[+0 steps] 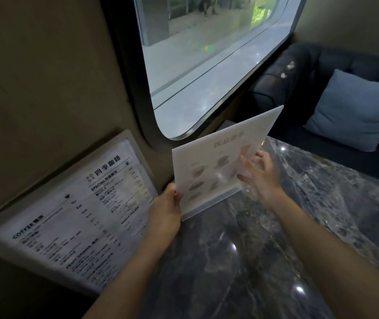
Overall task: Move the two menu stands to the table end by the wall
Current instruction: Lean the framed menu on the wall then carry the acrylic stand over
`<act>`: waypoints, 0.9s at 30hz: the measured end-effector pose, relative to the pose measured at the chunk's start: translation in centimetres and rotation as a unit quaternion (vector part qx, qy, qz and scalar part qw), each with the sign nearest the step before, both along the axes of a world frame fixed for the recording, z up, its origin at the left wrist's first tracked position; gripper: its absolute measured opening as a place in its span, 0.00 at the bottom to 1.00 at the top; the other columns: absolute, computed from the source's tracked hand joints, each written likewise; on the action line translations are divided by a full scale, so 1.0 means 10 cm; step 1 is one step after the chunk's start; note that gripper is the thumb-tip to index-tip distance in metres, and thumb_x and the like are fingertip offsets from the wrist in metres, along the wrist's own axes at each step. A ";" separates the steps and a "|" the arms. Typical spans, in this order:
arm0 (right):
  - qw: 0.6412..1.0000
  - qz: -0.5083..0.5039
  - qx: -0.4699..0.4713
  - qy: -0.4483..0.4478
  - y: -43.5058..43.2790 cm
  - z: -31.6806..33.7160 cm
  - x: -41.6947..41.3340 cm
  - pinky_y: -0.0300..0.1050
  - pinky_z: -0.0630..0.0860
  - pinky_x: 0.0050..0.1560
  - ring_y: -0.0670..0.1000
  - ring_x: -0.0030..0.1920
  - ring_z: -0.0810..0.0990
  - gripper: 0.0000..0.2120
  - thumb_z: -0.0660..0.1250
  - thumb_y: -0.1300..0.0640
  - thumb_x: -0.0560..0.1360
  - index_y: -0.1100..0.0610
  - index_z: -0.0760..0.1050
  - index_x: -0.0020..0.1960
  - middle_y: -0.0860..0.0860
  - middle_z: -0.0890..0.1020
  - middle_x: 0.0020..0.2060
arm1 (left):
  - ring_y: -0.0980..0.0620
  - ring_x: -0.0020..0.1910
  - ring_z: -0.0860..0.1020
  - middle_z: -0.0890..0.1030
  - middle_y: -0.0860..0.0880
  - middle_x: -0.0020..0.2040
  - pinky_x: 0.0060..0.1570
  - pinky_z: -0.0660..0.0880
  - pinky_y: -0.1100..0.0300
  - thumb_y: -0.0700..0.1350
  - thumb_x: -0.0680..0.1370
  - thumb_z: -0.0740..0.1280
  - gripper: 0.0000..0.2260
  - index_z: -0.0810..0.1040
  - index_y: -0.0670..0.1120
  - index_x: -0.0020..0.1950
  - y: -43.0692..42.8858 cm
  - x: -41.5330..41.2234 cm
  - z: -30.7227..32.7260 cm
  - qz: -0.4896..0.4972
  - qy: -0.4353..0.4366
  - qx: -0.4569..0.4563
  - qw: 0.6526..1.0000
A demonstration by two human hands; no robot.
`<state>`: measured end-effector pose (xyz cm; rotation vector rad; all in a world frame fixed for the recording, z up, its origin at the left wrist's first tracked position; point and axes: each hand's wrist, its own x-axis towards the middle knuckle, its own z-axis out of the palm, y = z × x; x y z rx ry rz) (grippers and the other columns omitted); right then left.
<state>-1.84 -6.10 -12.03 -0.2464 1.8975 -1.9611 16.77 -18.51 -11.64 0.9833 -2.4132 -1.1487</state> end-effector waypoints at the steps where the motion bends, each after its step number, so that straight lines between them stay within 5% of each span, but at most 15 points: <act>1: 1.000 0.005 -0.006 -0.008 -0.03 -0.01 -0.01 0.59 0.79 0.53 0.55 0.56 0.79 0.17 0.69 0.55 0.72 0.55 0.68 0.58 0.50 0.77 0.53 | 0.46 0.47 0.77 0.80 0.44 0.50 0.44 0.73 0.53 0.42 0.78 0.57 0.06 0.72 0.46 0.51 -0.02 0.02 0.02 0.004 0.009 0.007 1.000; 6: 0.998 0.029 -0.037 -0.028 -0.17 -0.01 -0.05 0.59 0.80 0.52 0.49 0.50 0.82 0.18 0.70 0.56 0.72 0.56 0.70 0.59 0.56 0.77 0.59 | 0.48 0.35 0.75 0.78 0.45 0.37 0.32 0.71 0.54 0.43 0.78 0.60 0.07 0.69 0.49 0.39 -0.14 0.10 0.17 0.003 0.042 -0.047 0.998; 13: 0.996 0.064 -0.055 -0.036 -0.38 0.03 -0.11 0.61 0.76 0.57 0.54 0.56 0.79 0.12 0.71 0.53 0.70 0.52 0.72 0.50 0.58 0.75 0.61 | 0.49 0.41 0.78 0.78 0.51 0.39 0.43 0.78 0.43 0.41 0.77 0.61 0.06 0.69 0.50 0.42 -0.18 0.13 0.40 -0.003 0.087 -0.041 0.995; 17: 0.994 0.076 -0.063 -0.051 -0.53 0.05 -0.15 0.65 0.76 0.56 0.53 0.56 0.79 0.20 0.74 0.46 0.62 0.50 0.73 0.49 0.53 0.79 0.54 | 0.48 0.42 0.78 0.79 0.47 0.41 0.44 0.79 0.43 0.40 0.77 0.61 0.03 0.71 0.47 0.44 -0.25 0.11 0.43 0.025 0.087 -0.021 0.996; 21: 0.992 0.092 -0.070 -0.049 -0.69 0.04 -0.20 0.63 0.77 0.55 0.48 0.52 0.80 0.11 0.69 0.52 0.72 0.50 0.72 0.52 0.48 0.79 0.51 | 0.48 0.42 0.79 0.80 0.46 0.43 0.41 0.80 0.43 0.41 0.77 0.61 0.01 0.72 0.46 0.47 -0.29 0.10 0.44 0.026 0.083 -0.042 0.995; 27: 0.991 0.112 -0.063 -0.048 -0.85 0.07 -0.23 0.57 0.80 0.51 0.44 0.47 0.80 0.14 0.67 0.53 0.73 0.55 0.71 0.56 0.46 0.80 0.47 | 0.49 0.42 0.79 0.80 0.47 0.43 0.42 0.80 0.43 0.42 0.77 0.61 0.02 0.71 0.48 0.45 -0.29 0.10 0.43 0.050 0.060 -0.020 0.997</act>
